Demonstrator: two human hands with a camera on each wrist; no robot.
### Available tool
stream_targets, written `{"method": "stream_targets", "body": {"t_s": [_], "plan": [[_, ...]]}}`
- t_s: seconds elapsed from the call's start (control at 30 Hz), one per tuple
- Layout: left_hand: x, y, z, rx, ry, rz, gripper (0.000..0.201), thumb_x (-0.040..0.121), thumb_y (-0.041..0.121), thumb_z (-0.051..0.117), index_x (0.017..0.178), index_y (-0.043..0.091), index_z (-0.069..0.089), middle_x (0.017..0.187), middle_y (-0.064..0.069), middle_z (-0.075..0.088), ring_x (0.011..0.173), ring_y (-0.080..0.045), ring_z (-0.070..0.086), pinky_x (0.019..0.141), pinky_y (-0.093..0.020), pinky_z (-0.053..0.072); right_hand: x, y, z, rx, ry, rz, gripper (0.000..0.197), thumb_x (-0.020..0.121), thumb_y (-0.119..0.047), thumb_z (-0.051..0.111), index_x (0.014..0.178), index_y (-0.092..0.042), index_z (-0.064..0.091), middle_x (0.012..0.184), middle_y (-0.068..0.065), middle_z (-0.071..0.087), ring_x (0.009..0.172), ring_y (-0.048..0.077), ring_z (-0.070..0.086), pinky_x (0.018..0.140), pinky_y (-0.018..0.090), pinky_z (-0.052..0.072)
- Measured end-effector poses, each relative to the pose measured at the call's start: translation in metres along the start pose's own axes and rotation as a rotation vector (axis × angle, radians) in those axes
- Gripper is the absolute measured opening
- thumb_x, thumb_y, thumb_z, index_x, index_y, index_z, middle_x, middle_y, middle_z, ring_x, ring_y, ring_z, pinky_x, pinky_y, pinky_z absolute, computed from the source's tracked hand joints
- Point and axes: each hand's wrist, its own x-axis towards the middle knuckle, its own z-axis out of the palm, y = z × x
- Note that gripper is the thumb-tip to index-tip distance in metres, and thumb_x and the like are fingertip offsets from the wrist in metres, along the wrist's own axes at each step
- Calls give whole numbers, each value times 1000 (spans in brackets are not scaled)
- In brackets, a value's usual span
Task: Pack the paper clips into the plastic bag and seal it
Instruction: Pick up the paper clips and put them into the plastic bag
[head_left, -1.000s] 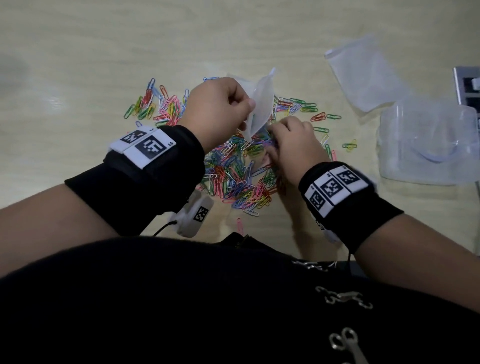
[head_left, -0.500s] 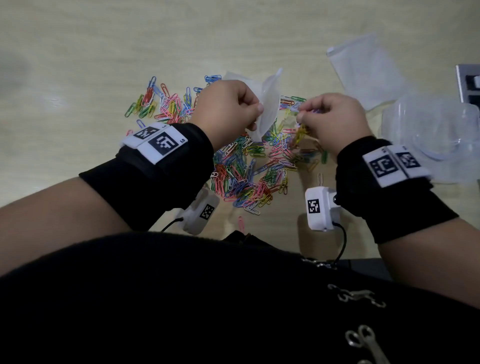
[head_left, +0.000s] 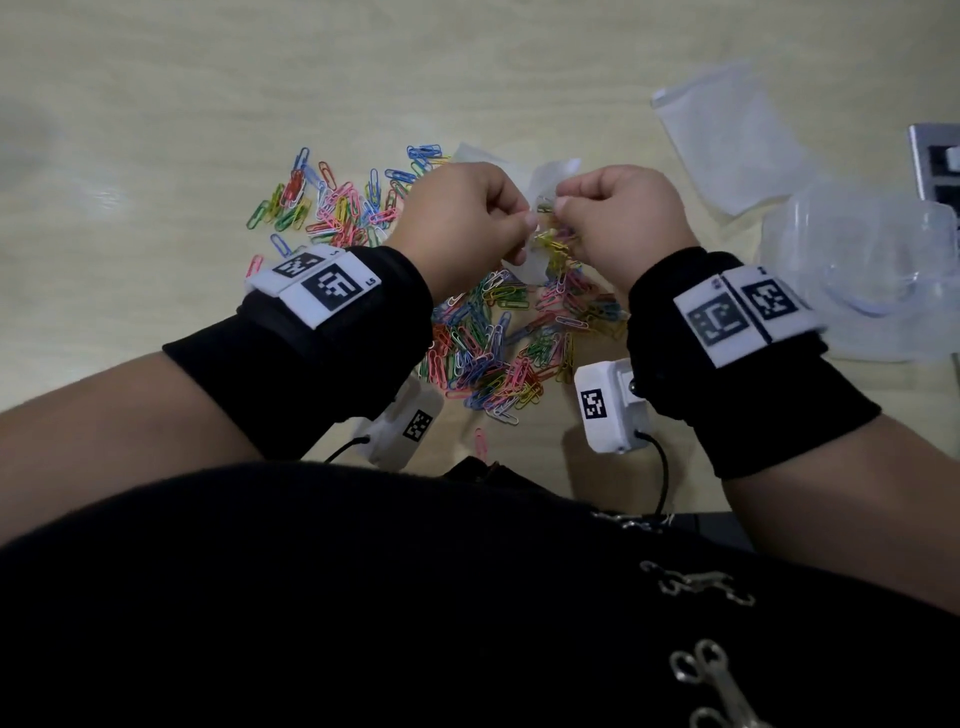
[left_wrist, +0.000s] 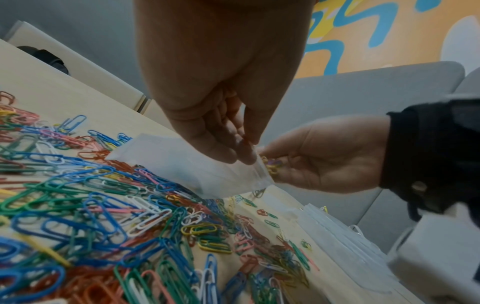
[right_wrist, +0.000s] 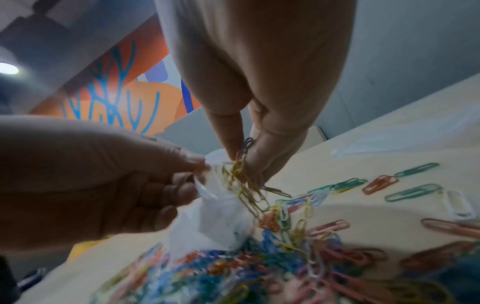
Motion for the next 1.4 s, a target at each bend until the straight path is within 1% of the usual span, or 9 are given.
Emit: {"method": "stream_targets", "body": {"t_s": [0.17, 0.37, 0.47, 0.57, 0.73, 0.97, 1.13, 1.27, 1.4], "plan": [[2, -3, 0, -29, 5, -15, 20, 88, 21, 67, 69, 23, 61, 51, 9, 66, 71, -20, 74, 78, -43, 60, -2, -12, -5, 210, -193, 60, 25, 91, 0, 45, 99, -21, 55, 113, 7, 61, 100, 22, 64, 76, 35, 58], [4, -6, -4, -84, 29, -40, 19, 89, 17, 64, 70, 21, 62, 50, 8, 66, 70, -26, 74, 74, -48, 61, -3, 5, -29, -120, 44, -55, 13, 80, -18, 58, 88, -28, 58, 95, -3, 64, 80, 17, 63, 78, 37, 58], [4, -7, -7, -79, 46, -38, 18, 89, 18, 63, 71, 21, 62, 50, 9, 66, 56, -9, 68, 75, -43, 61, -9, 30, -29, -683, -99, 200, 73, 69, -50, 75, 124, -13, 46, 124, 14, 52, 100, 29, 61, 89, 40, 52], [2, -5, -8, -71, 58, -43, 18, 90, 18, 63, 72, 20, 63, 50, 9, 66, 49, -5, 62, 70, -37, 60, -24, 47, -13, -799, -164, 293, 104, 57, -65, 78, 132, -7, 33, 132, 17, 34, 114, 36, 54, 94, 47, 49], [0, 0, -6, -84, 50, -39, 20, 89, 17, 62, 70, 21, 61, 49, 10, 65, 69, -25, 74, 71, -44, 61, -31, 50, 15, -761, -148, 2, 93, 61, -55, 81, 131, -13, 37, 131, 13, 30, 115, 36, 49, 97, 43, 44], [1, 2, -9, -96, 63, -31, 21, 89, 16, 62, 69, 21, 61, 48, 9, 65, 72, -27, 74, 71, -48, 61, -20, 60, 19, -744, -107, -242, 22, 83, -12, 60, 105, -11, 59, 111, 15, 47, 96, 36, 54, 81, 32, 44], [1, 3, -10, -87, 54, -25, 21, 89, 16, 62, 69, 22, 61, 49, 10, 66, 70, -24, 74, 73, -47, 60, -10, 58, 6, -578, -79, -108, 14, 78, -16, 71, 91, -15, 69, 91, 5, 60, 87, 25, 58, 73, 24, 40], [2, 0, -9, -39, 53, -19, 20, 90, 19, 63, 70, 22, 63, 51, 12, 67, 55, -8, 65, 72, -41, 61, -8, 42, -7, 90, -93, 120, 22, 76, 0, 74, 64, -14, 62, 70, 4, 63, 59, 17, 62, 60, 29, 57], [4, -1, -6, -2, 57, -5, 19, 89, 21, 63, 70, 23, 62, 51, 13, 67, 49, 2, 60, 75, -36, 60, -5, 15, -19, 368, -96, 95, 24, 79, 8, 68, 66, -9, 58, 74, 4, 61, 60, 10, 63, 57, 15, 55]]}}
